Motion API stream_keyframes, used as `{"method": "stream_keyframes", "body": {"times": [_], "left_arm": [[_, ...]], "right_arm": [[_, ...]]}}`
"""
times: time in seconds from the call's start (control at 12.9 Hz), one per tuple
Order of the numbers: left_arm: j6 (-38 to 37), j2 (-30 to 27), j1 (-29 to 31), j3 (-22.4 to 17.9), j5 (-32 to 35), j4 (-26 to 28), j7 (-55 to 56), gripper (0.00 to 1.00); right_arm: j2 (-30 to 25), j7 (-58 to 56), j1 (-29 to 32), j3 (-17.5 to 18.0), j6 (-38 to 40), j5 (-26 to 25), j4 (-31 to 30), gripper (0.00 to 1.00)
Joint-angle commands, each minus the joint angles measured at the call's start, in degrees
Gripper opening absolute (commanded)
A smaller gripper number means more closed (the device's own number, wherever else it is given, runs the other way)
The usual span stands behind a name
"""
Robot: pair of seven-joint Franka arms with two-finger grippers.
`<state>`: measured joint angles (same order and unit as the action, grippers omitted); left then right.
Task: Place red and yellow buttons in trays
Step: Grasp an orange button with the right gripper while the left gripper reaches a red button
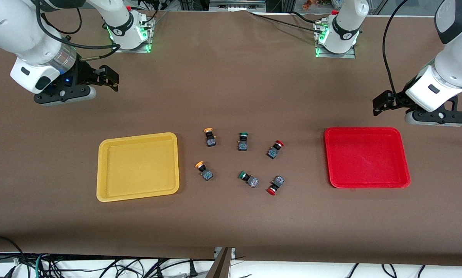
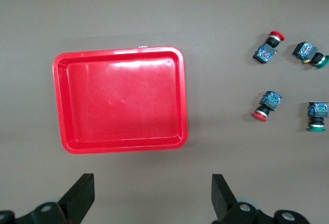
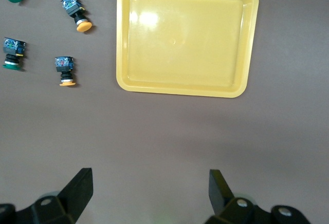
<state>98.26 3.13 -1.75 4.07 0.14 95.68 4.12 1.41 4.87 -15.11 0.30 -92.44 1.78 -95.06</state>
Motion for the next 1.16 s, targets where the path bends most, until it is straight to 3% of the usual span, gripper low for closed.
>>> {"method": "stream_keyframes", "body": {"times": [0.0,0.23,0.39,0.54,0.85,1.09], "left_arm": [[-0.5,-0.1,0.9,-0.1,-0.3,-0.1,-1.2,1.0],[-0.6,0.1,1.5,-0.2,0.0,-0.1,-1.0,1.0],[-0.5,0.2,1.5,-0.2,0.0,-0.1,-1.0,1.0],[-0.5,0.2,1.5,-0.1,0.0,-0.1,-0.8,1.0],[-0.5,0.2,1.5,-0.1,0.0,-0.2,-0.5,1.0],[-0.5,2.4,1.3,0.1,0.0,-0.1,-1.1,1.0]], "right_arm": [[0.9,1.2,1.3,1.2,0.7,-1.0,1.5,1.0],[2.5,0.5,0.7,1.5,1.8,-2.0,2.8,1.0],[6.8,0.4,-2.8,1.9,-0.4,-1.6,2.7,1.0],[13.9,1.4,-7.7,1.9,-10.2,-1.0,1.5,1.0],[26.2,0.3,-10.6,1.9,-25.8,-1.2,3.1,1.0],[37.6,0.3,-13.4,1.9,-37.1,-0.9,10.3,1.0]]}}
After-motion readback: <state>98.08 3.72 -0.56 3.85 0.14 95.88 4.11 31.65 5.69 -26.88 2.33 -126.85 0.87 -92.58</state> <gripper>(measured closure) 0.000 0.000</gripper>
